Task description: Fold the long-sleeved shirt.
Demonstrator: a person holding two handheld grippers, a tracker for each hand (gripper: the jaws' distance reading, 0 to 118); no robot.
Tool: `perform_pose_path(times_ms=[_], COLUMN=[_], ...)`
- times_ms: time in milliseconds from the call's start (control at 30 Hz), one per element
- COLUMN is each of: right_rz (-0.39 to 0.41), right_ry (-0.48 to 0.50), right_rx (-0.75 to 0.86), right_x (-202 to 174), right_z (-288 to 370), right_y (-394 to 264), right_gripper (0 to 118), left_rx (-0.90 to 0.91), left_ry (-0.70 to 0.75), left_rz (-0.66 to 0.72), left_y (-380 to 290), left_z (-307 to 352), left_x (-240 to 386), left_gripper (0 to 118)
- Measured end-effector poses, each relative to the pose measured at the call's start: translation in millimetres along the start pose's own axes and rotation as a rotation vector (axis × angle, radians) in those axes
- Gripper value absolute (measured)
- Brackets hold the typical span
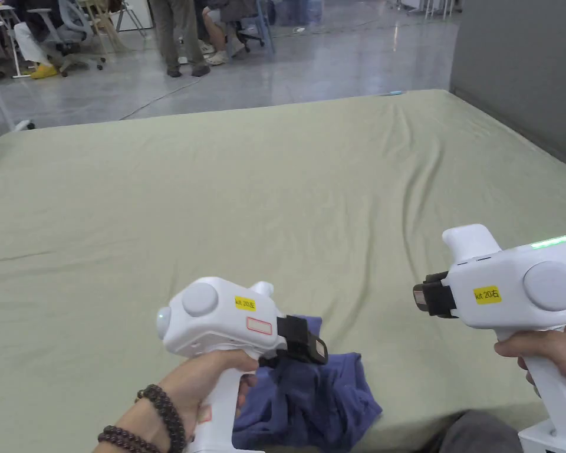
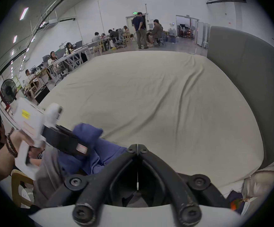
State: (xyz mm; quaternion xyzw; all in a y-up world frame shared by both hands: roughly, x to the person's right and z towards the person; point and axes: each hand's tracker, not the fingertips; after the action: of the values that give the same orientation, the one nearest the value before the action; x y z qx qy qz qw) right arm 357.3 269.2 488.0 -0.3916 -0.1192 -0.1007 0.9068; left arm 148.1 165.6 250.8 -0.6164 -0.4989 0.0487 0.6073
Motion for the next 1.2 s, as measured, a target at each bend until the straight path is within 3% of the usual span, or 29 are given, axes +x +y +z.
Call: perform_pose_path(times_ms=[33,167,367,400,433,467,500,733,933,1100,1200], right_rz=[0.001,-0.008,-0.008,-0.007,-0.007,-0.006,-0.005,0.005,-0.001,-0.021,-0.028], right_ry=[-0.004,-0.01,-0.031,-0.033,-0.034,-0.034,-0.031,-0.023,-0.03,-0.042,-0.023], right_rx=[0.0,0.006,0.003,0.003,0.003,0.005,0.005,0.005,0.0,-0.017,-0.039], right_x=[4.2,14.3,23.4,23.3,22.3,22.2,22.0,13.7,13.9,12.4,2.6], right_z=[0.9,11.4,14.4,14.2,13.8,13.8,13.8,15.2,21.1,23.0,18.3], right_y=[-1.4,-6.6,-9.7,-9.6,-9.4,-9.2,-8.8,-10.7,-17.0,-24.8,-23.2], right_gripper=[0,0,0,0,0,0,0,0,0,0,0], left_rx=[-0.026,-0.044,0.19,0.218,0.23,0.232,0.221,-0.023,-0.013,-0.057,-0.056], left_ry=[0.005,0.002,-0.066,-0.063,-0.048,0.022,0.093,0.163,0.079,0.172,0.109], left_rz=[-0.009,-0.015,-0.014,-0.022,-0.048,-0.075,-0.101,-0.1,-0.114,-0.144,-0.073], left_y=[1.8,-3.4,-2.3,-4.8,-5.9,-6.9,-9.7,-24.2,-23.0,-29.1,-21.6], left_z=[-11.3,-19.7,66.5,79.2,87.3,91.9,89.2,3.4,-52.3,-102.2,-97.8], left_x=[-1.9,-4.6,-1.6,-5.4,-7.7,-5.3,-5.7,-11.2,18.4,18.0,18.3], left_gripper=[78,118,118,111,86,21,0,0,0,0,0])
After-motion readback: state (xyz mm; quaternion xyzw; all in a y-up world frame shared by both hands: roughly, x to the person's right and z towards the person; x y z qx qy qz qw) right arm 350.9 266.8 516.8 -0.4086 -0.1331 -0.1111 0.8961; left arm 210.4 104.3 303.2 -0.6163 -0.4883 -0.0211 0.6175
